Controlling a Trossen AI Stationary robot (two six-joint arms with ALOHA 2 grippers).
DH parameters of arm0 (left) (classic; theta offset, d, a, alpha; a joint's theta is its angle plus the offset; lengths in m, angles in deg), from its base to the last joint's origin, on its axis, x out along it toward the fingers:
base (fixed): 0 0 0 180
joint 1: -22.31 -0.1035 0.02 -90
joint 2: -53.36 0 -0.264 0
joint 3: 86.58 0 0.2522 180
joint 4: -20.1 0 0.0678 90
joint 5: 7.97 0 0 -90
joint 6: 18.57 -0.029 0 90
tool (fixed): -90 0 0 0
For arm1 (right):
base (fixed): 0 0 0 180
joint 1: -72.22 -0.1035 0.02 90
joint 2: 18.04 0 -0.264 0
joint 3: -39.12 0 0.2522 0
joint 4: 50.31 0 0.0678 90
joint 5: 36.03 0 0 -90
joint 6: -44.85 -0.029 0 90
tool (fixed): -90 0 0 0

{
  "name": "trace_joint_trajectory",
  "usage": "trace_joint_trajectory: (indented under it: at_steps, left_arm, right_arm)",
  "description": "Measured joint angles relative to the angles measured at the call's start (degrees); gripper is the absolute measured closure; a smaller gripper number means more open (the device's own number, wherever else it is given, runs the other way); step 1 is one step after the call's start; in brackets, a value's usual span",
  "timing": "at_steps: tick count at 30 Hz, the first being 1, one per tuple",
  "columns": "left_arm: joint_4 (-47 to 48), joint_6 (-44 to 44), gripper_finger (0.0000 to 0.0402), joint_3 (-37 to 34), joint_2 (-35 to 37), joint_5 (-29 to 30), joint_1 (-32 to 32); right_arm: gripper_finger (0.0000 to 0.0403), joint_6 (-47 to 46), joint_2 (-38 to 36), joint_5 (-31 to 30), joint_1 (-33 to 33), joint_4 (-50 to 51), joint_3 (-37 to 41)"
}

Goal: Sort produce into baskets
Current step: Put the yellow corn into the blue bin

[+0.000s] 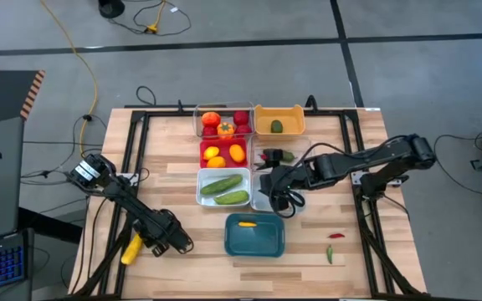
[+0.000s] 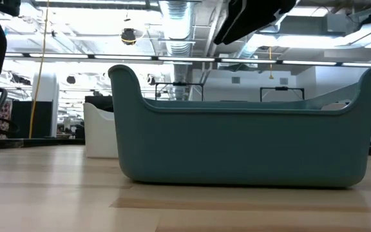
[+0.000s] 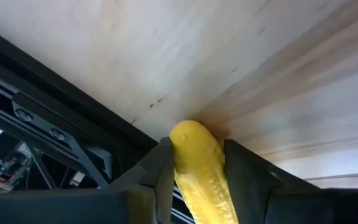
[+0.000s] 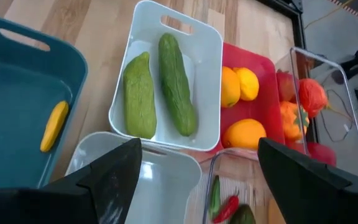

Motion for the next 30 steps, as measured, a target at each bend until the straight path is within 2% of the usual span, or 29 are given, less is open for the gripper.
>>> trace_joint_trajectory:
  at_steps: [3,9,20,23,26,30]
  left_arm:
    - [-0.8,0.0,0.0304,0.0,0.0,-0.9,-0.3]
    - [-1.5,-2.9,0.0302,3.5,0.0,-0.8,-1.3]
    - [-1.0,-14.7,0.0302,20.7,0.0,5.2,-6.5]
    - [-1.4,-19.9,0.0302,26.8,0.0,9.5,-8.9]
    - [-2.0,-25.5,0.0302,32.4,0.0,16.3,-11.4]
    - [-9.5,-33.2,0.0301,37.4,0.0,26.4,-14.7]
  right_arm:
    - [0.0055,-2.1,-1.4,0.0,-0.2,3.1,0.0]
    - [0.0055,-8.6,-5.6,0.0,-0.1,11.6,0.0]
    - [0.0055,-18.4,-14.3,0.0,-0.1,23.1,0.0]
    - [0.0055,-21.7,-16.4,0.1,-0.1,25.8,0.0]
    - [0.0055,-26.2,-18.2,1.0,-0.2,28.7,0.0]
    - [0.0055,-31.8,-19.7,4.5,-0.3,32.2,0.0]
